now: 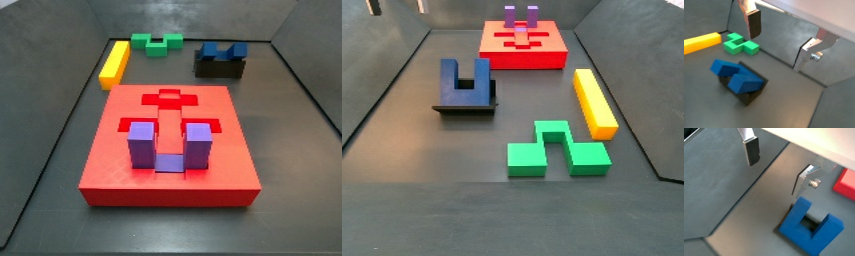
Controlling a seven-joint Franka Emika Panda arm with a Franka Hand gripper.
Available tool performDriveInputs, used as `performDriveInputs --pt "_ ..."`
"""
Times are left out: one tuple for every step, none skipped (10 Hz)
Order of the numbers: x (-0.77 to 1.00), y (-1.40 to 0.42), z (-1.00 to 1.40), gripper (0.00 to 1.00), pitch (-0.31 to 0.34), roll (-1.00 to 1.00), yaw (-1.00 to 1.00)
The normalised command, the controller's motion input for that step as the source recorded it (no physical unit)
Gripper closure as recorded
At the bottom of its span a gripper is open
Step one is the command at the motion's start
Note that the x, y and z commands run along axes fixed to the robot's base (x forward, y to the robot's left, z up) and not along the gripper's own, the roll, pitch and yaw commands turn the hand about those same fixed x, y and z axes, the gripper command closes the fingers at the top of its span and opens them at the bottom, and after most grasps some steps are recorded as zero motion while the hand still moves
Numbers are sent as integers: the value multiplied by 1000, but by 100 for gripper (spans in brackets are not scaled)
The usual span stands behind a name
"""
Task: Pick up the blue object. Move up. Place the blue object on the fixture. Regrasp the blue object. Move to above the board. Insert the blue object.
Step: Regrasp the blue object.
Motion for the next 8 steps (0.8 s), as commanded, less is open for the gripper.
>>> performDriveInputs --pt "731 0 0 0 89 843 -54" --pt "731 0 0 0 89 826 -60" --pt "714 0 0 0 80 811 -71" --pt "660 0 0 0 86 671 -89" --pt "689 0 -69 0 0 434 -91" --pt "426 0 -271 0 0 443 -69" --pt "-117 -211 -406 0 0 411 0" --pt "-420 -394 -454 0 -51 317 277"
